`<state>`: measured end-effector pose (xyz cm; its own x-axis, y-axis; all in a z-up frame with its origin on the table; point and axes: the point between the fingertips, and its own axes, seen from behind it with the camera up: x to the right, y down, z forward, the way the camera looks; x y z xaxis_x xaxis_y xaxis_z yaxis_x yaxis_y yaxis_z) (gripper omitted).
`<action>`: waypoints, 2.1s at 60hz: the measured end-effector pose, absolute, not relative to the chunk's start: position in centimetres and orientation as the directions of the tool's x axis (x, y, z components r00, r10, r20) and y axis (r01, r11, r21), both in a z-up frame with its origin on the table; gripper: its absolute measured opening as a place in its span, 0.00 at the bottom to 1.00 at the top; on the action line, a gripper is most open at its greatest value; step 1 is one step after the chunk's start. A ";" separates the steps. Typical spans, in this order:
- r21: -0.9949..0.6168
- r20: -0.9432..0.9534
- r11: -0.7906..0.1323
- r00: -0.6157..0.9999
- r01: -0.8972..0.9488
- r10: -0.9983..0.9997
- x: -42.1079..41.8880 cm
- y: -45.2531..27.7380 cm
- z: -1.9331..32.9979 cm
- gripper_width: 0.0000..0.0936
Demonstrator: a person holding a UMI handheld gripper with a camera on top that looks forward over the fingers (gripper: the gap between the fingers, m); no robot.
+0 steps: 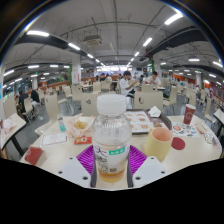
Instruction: Pour water
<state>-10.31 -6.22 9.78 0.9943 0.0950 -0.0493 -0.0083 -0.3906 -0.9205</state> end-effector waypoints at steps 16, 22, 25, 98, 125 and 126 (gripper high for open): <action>-0.755 -0.607 -0.343 0.793 -0.559 0.044 -10.8 -0.6 19.9 0.43; -0.563 -0.803 -0.341 0.595 -0.753 0.012 -9.4 1.7 21.8 0.43; -0.426 -0.887 -0.344 0.461 -0.836 -0.022 -8.7 2.7 21.8 0.43; -0.911 -0.345 -0.275 0.934 -0.308 0.095 11.2 8.2 25.2 0.43; -0.922 0.031 -0.382 0.996 0.062 0.088 18.7 7.4 9.1 0.44; -0.922 0.021 -0.384 0.996 0.053 0.086 18.8 7.1 8.7 0.44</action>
<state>18.79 7.12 8.67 0.9961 0.0856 0.0212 0.0526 -0.3838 -0.9219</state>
